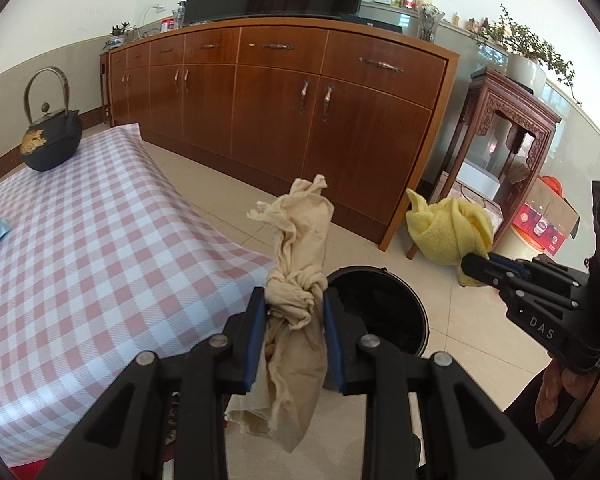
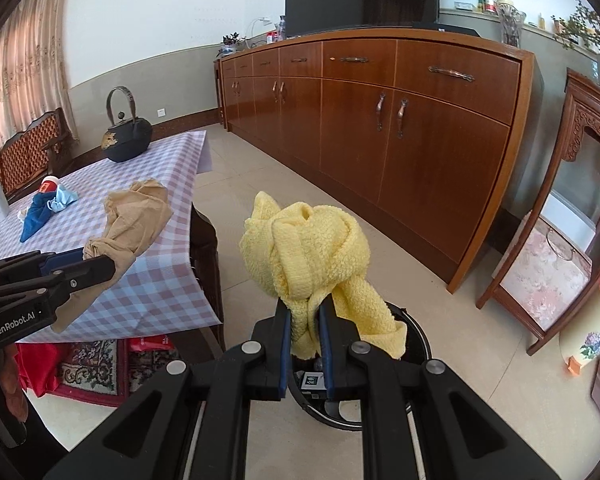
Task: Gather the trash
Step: 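Carry the beige cloth and yellow towel over the black bucket with both tools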
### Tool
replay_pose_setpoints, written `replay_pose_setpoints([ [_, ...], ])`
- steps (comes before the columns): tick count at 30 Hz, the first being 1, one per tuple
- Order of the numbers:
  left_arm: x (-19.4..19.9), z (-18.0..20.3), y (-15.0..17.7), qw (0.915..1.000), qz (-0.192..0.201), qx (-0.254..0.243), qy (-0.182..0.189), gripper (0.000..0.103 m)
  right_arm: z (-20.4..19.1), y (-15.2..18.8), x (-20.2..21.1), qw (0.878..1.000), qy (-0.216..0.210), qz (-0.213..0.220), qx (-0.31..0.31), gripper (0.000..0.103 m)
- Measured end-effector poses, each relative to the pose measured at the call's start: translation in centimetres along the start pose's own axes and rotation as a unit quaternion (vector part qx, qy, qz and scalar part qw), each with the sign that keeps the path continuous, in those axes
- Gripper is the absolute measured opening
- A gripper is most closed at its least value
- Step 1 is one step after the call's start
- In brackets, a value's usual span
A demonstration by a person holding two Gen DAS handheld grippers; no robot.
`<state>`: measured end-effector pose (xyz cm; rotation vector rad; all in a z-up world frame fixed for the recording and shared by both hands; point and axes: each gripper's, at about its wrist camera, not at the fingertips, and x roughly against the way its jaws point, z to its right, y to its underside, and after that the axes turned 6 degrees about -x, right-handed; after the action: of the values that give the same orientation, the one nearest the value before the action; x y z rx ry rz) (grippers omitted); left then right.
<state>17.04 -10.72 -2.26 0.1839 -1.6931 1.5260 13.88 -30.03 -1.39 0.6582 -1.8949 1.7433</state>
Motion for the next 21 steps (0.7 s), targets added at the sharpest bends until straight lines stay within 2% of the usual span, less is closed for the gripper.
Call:
replay_pose_setpoints([
  [11,-7.0,5.7,-0.1,0.9968,-0.051,-0.032,0.053,0.030,5.7,3.0,-3.0,0.998,0.032,-0.053,-0.021,0.014],
  [21,-12.5,8.2,0.7,0.9924,-0.091,-0.049,0.067,0.030,9.2,5.1,-8.3,0.995,0.034,-0.096,-0.017,0.014],
])
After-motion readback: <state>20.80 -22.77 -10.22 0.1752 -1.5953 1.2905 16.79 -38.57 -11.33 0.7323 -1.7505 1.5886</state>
